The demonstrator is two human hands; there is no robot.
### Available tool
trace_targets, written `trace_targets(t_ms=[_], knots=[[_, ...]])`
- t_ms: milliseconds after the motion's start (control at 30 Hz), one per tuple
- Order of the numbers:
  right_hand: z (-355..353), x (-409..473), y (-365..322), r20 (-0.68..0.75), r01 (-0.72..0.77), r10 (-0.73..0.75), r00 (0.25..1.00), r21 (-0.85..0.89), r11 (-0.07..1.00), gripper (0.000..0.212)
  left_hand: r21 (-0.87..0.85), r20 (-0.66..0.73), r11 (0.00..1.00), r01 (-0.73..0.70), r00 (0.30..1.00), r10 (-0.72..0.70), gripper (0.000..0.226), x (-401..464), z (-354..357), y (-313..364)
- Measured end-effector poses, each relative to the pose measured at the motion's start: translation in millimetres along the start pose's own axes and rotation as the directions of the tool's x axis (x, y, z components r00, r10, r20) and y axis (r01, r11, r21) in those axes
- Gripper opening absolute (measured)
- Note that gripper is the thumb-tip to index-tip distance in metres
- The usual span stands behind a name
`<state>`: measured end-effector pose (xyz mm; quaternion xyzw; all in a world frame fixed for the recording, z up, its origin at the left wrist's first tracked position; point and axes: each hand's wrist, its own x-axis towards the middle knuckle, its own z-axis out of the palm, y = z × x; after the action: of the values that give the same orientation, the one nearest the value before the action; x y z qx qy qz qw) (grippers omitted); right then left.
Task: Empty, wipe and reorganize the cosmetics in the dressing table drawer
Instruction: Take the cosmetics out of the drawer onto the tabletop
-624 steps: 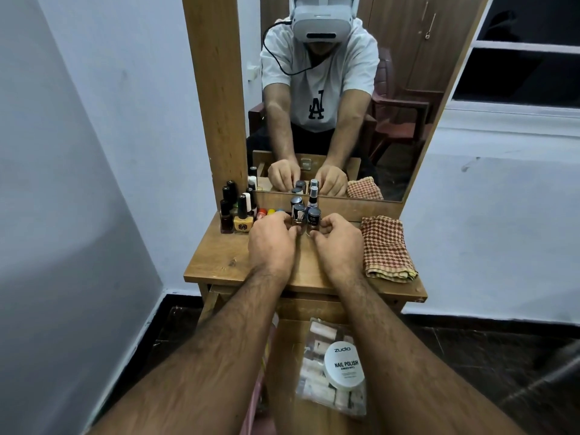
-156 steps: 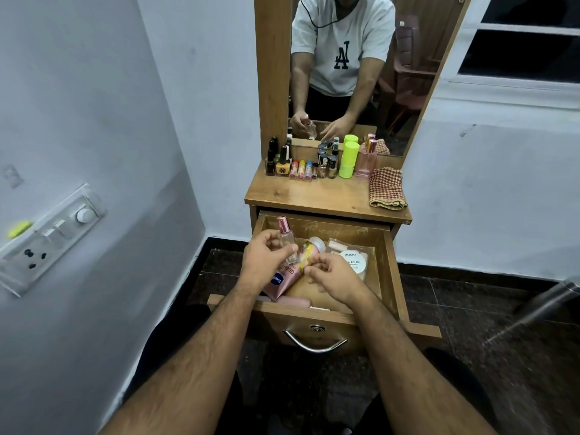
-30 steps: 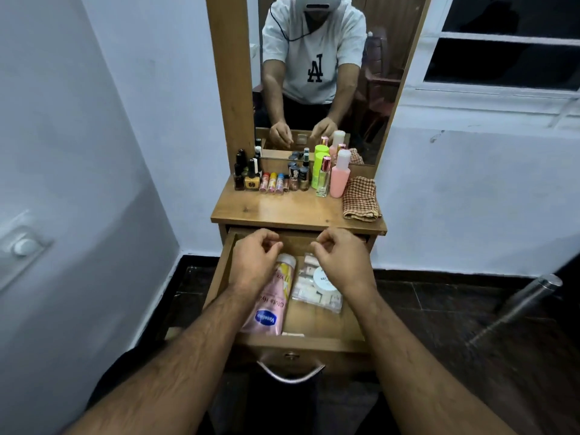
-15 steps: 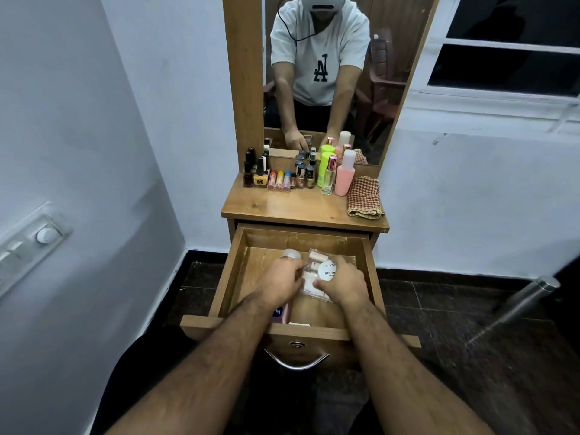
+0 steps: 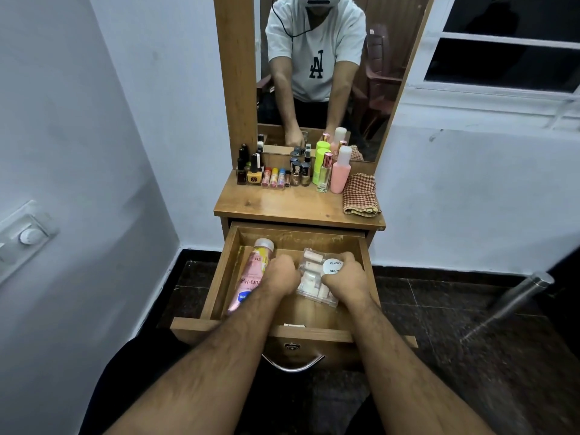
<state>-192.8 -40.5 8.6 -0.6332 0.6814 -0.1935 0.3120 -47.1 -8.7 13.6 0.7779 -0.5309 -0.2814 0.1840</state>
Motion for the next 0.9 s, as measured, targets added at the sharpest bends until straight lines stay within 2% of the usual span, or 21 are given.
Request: trace_targets(t_ms=[233, 433, 633, 767, 900], knots=[[-5, 0, 1, -0.014, -0.014, 0.016, 1.000, 0.147, 0.989, 0.061, -0.174, -0.013, 0.979, 0.110, 0.993, -0.114, 0.032, 7, 10, -1], [-7, -3, -3, -0.002, 0.002, -0.001, 1.000, 0.275, 0.961, 0.065, -0.293, -0.013, 0.951, 0.096, 0.994, -0.104, 0.026, 3, 7, -5], [-8, -5, -6, -0.015, -0.001, 0.007, 1.000, 0.391, 0.920, 0.068, -0.654, 0.008, 0.747, 0.120, 0.988, -0.152, 0.027, -5, -3, -10], [-10, -6, -5, -0.065, 0.033, -0.018, 0.998, 0.222, 0.975, 0.063, -0.720, 0.004, 0.682, 0.130, 0.983, -0.183, 0.025, -13, -14, -20], [-7, -10, -4, -0.002, -0.012, 0.012, 1.000, -0.019, 1.000, 0.058, -0.785, -0.006, 0.605, 0.134, 0.975, -0.224, 0.022, -18, -23, -33]])
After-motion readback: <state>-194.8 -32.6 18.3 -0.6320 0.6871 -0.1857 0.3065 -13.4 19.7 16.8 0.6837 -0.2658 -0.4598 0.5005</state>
